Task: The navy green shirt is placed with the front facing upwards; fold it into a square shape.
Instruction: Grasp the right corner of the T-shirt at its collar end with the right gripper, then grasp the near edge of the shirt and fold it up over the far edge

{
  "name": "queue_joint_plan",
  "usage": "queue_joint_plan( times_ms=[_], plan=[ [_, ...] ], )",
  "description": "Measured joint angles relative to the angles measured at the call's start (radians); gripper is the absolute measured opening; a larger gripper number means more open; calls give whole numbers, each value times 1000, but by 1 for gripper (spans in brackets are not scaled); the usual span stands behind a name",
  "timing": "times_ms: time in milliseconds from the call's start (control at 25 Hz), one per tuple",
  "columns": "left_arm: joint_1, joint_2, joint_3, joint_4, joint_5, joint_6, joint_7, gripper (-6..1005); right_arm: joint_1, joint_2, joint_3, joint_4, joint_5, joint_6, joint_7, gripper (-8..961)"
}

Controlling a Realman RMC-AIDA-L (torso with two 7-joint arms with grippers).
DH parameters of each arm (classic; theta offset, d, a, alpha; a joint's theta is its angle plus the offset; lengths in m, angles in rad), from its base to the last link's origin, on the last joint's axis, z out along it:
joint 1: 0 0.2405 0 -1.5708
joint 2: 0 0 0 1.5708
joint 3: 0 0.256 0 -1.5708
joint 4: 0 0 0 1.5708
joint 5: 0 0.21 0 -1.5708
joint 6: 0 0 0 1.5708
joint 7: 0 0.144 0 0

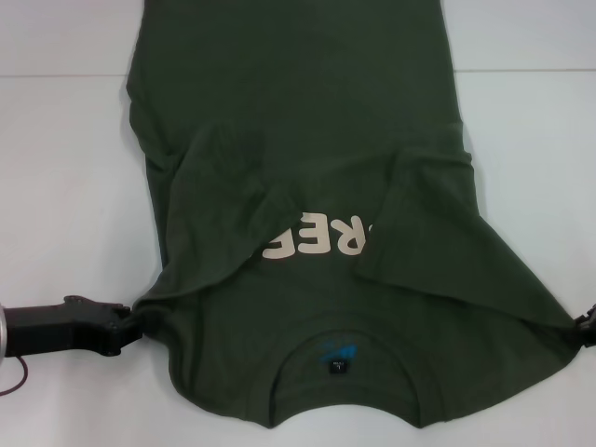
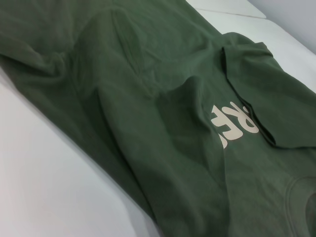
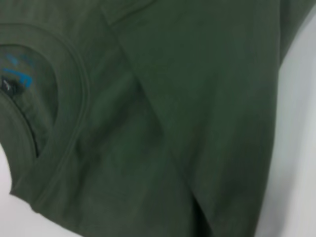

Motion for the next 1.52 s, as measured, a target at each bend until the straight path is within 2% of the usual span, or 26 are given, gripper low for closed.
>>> queue_joint_plan(
  times_ms=[120, 320, 520, 600, 720, 840, 1160, 1520],
  plan=[
    [0, 0, 0, 0, 0, 0, -5, 45, -1, -1, 8, -2, 2, 4, -1, 331],
    [0, 0, -2, 0, -2, 0, -6, 46, -2, -1, 21, -2, 3, 8, -15, 110],
    [0, 2, -12, 5, -3, 11, -7, 46, -5, 1, 61, -27, 10, 13, -51, 39],
    [0, 3, -17, 8, -3, 18, -8, 46, -8, -1, 92, -55, 29, -9, -79, 39],
    [-14, 17, -67, 27, 2, 120, -24, 46, -16, -4, 120, -105, 58, -75, -129, 40],
    [-10, 23, -77, 58, 4, 189, -46, 45, -37, -2, 129, -155, 59, -123, -168, 40],
    [-3, 32, -90, 123, 90, 323, -143, 45, -75, -12, 115, -207, 47, -266, -257, 41],
    [-41, 49, -92, 134, 208, 415, -240, 46, -85, -9, 49, -227, -3, -284, -283, 42]
  ],
)
